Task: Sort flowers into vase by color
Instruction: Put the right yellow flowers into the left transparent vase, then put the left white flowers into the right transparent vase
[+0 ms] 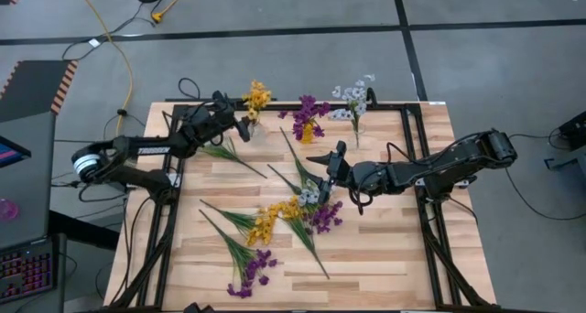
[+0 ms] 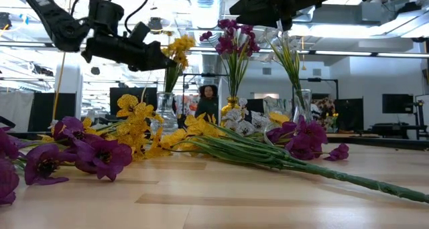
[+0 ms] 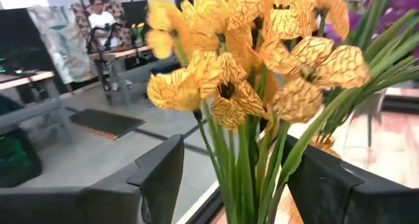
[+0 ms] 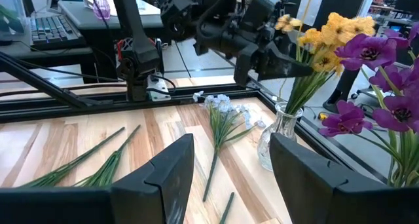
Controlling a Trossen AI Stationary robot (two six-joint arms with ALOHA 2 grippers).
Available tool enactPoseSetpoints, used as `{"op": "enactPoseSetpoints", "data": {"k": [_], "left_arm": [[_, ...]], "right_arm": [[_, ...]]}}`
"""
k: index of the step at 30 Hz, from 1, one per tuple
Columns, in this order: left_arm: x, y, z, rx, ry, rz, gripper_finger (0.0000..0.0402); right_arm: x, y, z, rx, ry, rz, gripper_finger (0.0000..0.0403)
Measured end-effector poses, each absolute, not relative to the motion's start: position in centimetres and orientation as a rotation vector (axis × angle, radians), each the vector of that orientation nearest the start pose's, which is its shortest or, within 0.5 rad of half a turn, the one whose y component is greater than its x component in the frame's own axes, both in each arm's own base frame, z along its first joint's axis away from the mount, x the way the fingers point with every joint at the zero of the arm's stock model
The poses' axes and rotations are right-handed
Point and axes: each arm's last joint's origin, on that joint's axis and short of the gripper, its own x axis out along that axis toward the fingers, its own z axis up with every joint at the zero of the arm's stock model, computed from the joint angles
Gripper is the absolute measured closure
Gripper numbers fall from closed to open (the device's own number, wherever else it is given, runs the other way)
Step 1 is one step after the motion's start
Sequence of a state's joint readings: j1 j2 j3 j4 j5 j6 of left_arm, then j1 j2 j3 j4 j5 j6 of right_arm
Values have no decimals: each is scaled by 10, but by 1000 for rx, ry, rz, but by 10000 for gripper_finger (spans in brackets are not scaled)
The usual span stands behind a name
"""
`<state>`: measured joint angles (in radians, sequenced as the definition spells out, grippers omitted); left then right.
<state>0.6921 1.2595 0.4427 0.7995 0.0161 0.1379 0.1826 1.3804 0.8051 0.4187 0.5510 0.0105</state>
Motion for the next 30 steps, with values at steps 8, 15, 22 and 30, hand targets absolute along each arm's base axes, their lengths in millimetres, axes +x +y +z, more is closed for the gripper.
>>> {"op": "enactPoseSetpoints", "data": {"k": [8, 15, 22, 30], "left_arm": [[163, 138, 229, 76, 222, 739, 161], [137, 116, 243, 10, 239, 748, 160], [119, 101, 237, -373, 242, 796, 161], [109, 91, 211, -886, 375, 892, 161]], "right_arm": [[297, 39, 265, -47, 146, -368, 177], [297, 40, 265, -47, 146, -368, 177], [297, 40, 265, -31, 143, -369, 177], [297, 40, 265, -30, 142, -369, 177]]}}
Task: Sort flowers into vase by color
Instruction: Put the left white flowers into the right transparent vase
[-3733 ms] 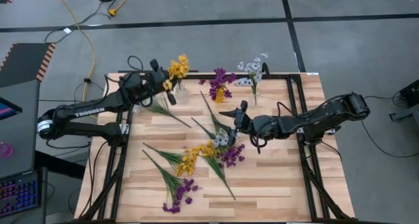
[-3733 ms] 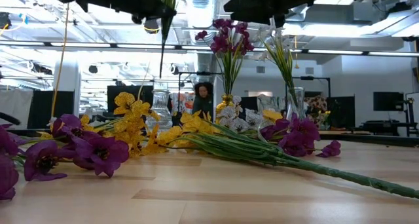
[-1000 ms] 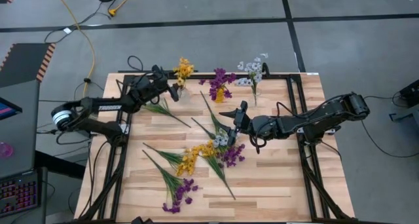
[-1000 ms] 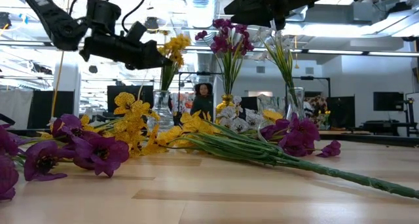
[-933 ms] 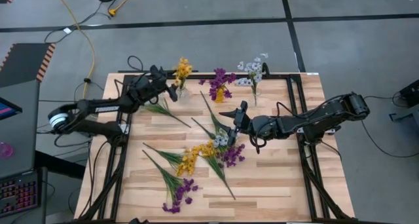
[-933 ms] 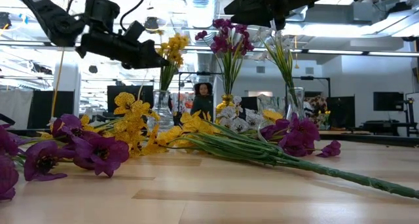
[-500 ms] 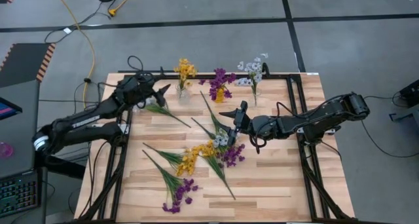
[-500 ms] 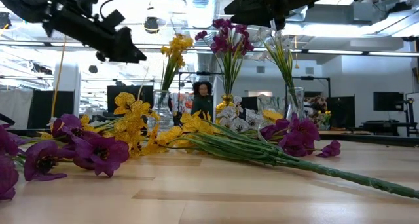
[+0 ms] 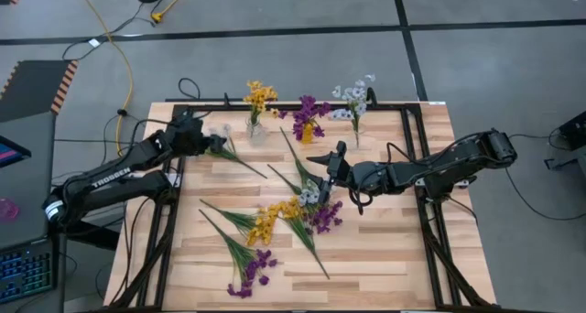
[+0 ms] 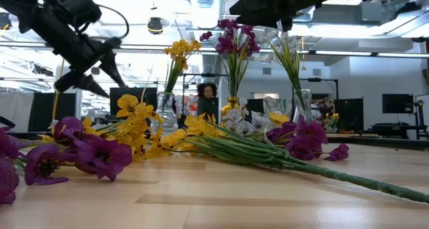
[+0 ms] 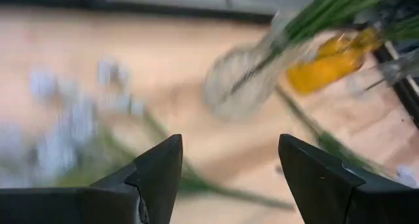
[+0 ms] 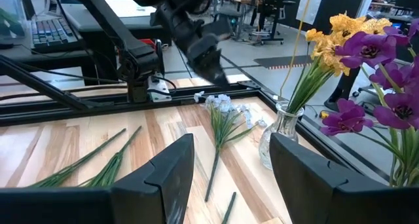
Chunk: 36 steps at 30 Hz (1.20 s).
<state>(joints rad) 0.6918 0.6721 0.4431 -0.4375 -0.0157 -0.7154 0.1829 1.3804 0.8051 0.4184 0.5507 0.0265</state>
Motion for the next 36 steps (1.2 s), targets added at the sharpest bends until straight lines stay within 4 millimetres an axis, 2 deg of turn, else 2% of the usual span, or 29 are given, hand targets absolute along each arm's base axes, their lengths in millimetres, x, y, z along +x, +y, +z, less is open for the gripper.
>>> {"op": "enactPoseSetpoints", "data": {"k": [7, 13, 21, 28, 36], "left_arm": [[112, 89, 200, -1210, 406, 899, 161], [118, 94, 189, -1387, 417, 989, 161], [129, 102, 170, -1533, 490, 1063, 162], [146, 115, 158, -1605, 448, 1035, 162], [153, 120, 137, -1715, 489, 1131, 162]], "right_arm": [[297, 40, 265, -30, 142, -369, 177], [297, 40, 265, -30, 142, -369, 177], [297, 40, 265, -30, 142, -369, 177], [297, 39, 265, -30, 142, -369, 177], [297, 40, 265, -30, 142, -369, 177]]}}
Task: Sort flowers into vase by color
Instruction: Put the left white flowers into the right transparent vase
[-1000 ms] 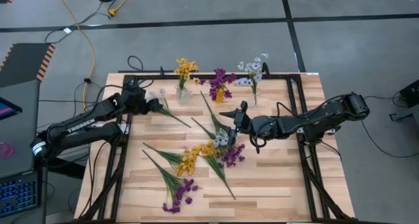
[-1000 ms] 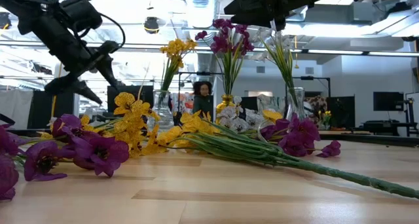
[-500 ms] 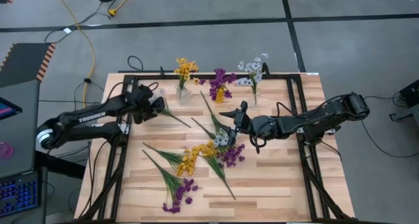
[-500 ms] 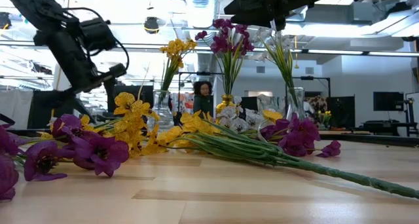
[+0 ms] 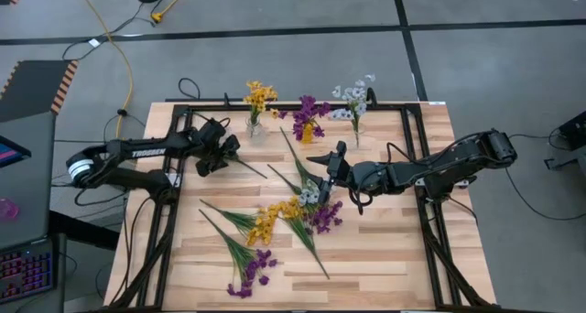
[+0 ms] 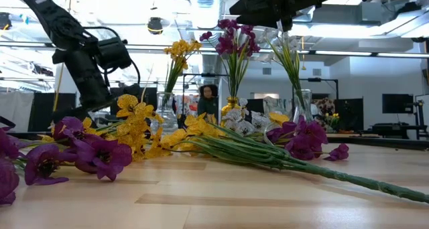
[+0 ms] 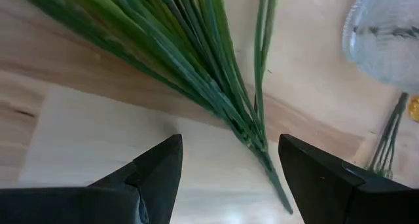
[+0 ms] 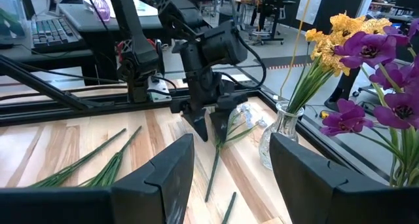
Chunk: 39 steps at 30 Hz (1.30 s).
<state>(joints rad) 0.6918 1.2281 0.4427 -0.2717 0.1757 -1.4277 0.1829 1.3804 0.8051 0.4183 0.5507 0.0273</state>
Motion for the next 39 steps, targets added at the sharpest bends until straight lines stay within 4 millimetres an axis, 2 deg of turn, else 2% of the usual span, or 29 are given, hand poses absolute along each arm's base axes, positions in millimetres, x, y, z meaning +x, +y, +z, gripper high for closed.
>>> {"op": "enactPoseSetpoints", "data": {"k": [7, 28, 31, 39], "left_arm": [[160, 127, 131, -1752, 440, 1129, 162], [150, 141, 131, -1739, 358, 1178, 164], [150, 141, 131, -1733, 356, 1190, 182], [149, 141, 130, -1715, 363, 1215, 260]], "right_arm": [[297, 39, 265, -30, 144, -369, 177], [297, 40, 265, -32, 149, -369, 177], [297, 40, 265, -32, 149, -369, 177], [297, 40, 265, -32, 149, -369, 177]]}}
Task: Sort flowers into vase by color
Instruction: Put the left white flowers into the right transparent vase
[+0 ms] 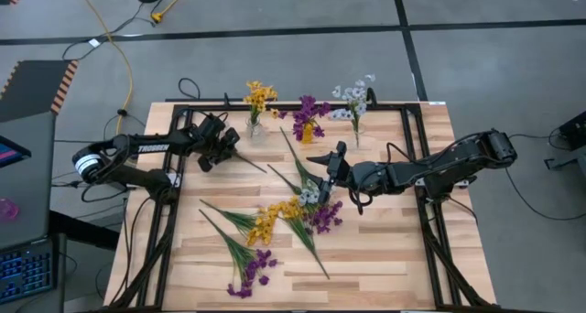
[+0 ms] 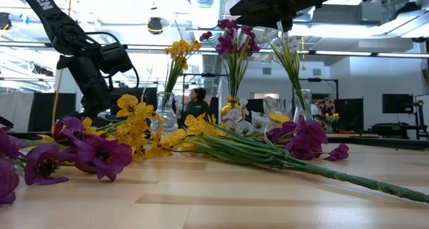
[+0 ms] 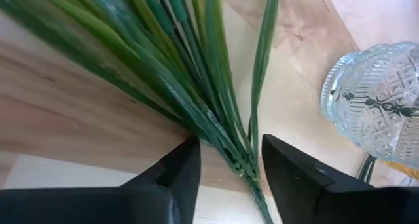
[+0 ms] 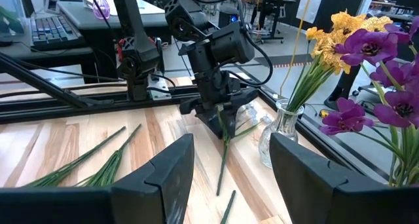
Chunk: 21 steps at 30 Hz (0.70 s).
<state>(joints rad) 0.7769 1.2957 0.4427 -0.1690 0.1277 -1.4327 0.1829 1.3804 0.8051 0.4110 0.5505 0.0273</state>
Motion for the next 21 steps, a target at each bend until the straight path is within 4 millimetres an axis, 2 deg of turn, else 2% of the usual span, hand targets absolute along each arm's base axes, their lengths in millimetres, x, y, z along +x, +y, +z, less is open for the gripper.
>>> {"op": "enactPoseSetpoints", "data": {"k": [10, 21], "left_arm": [[147, 143, 130, -1572, 393, 1241, 324], [147, 143, 130, -1503, 436, 1205, 393]], "right_arm": [[297, 40, 265, -32, 149, -369, 177], [297, 40, 265, -32, 149, -369, 177]]}}
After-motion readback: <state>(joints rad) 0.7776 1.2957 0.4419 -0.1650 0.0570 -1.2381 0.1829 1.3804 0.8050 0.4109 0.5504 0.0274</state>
